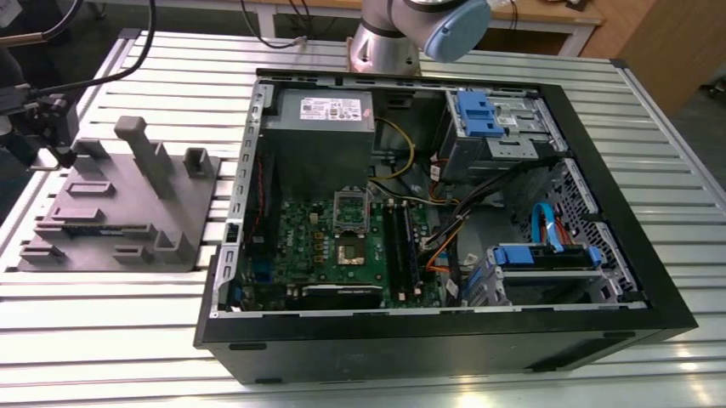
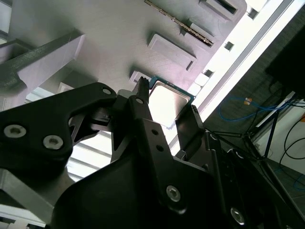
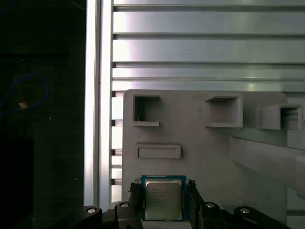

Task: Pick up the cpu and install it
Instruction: 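Pick up the cpu and move it towards the insertion slot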

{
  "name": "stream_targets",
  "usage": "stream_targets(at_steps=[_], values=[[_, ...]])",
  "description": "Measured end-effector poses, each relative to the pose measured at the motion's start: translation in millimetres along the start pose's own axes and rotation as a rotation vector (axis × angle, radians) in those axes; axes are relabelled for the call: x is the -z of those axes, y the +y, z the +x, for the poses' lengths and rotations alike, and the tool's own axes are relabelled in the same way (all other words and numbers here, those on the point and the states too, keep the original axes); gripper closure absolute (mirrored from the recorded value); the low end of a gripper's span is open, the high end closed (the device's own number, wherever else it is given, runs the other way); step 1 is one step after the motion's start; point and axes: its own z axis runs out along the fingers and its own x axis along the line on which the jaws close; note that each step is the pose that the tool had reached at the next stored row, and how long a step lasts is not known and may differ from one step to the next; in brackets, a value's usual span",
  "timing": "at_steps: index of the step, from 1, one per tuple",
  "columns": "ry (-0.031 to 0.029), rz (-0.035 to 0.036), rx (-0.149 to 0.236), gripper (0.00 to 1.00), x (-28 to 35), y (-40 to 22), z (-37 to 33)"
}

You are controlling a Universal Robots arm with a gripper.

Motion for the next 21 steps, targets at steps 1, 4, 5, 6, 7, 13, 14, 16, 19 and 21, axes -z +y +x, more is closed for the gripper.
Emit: stream_targets(at_steps=[1, 4, 5, 6, 7, 13, 14, 16, 19, 21], values=[[0.0001, 0.0, 0.0, 0.53, 0.1, 0.0, 0.0], [0.0001, 0.0001, 0.0, 0.53, 0.8, 0.0, 0.0], [0.0003, 0.0002, 0.0, 0.53, 1.3, 0.0, 0.1], [0.0003, 0.0002, 0.0, 0.53, 2.1, 0.1, 0.1], [0.0, 0.0, 0.0, 0.53, 2.8, 0.1, 0.1], [0.0, 0.0, 0.0, 0.53, 7.0, 0.2, 0.1], [0.0001, 0.0001, 0.0, 0.53, 7.8, 0.3, 0.1], [0.0, 0.0, 0.0, 0.53, 9.0, 0.3, 0.1], [0.0, 0.0, 0.0, 0.53, 10.0, 0.3, 0.1], [-0.0001, -0.0001, 0.0, 0.53, 10.6, 0.4, 0.1]])
